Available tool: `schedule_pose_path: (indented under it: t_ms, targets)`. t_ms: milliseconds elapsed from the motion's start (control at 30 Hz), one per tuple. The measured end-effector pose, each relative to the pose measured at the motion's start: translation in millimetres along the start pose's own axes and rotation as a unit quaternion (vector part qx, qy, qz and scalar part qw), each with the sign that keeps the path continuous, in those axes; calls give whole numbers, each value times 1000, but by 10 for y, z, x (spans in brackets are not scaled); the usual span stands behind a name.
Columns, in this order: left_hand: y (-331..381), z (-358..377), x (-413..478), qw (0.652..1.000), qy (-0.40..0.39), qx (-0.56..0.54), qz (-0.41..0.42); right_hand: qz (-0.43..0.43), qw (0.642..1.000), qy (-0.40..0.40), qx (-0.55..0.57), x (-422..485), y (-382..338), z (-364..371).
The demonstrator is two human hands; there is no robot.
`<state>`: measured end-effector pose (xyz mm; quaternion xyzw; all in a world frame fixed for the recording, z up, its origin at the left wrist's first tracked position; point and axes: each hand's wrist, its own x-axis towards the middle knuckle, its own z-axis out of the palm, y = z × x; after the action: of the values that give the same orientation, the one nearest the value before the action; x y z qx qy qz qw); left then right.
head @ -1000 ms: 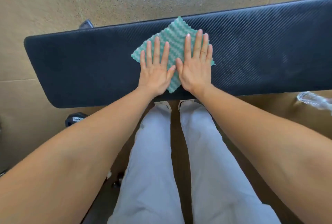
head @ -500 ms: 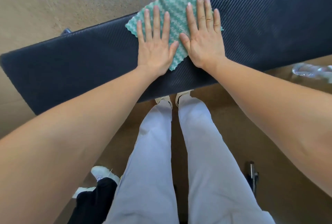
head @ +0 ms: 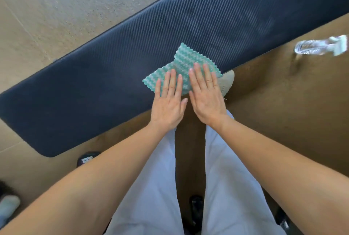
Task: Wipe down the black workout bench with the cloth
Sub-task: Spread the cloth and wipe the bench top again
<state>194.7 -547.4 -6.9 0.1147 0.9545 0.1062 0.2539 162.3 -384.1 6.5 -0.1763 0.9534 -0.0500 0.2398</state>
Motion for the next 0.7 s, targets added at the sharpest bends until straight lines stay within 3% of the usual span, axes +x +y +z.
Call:
schedule_pose_path:
  t_ms: [67,367,700]
  targets:
    - [-12,-30,73,1000,6,-9,-14,-49,999,-4,10,100,38,1]
    - [-310,-568,1276,995,79,17,-51,-38,999,31,-11,1356,453,-512]
    - [-3,-964,1986,991,71,27,-113,-45,998,50,-9,1740,995,-849]
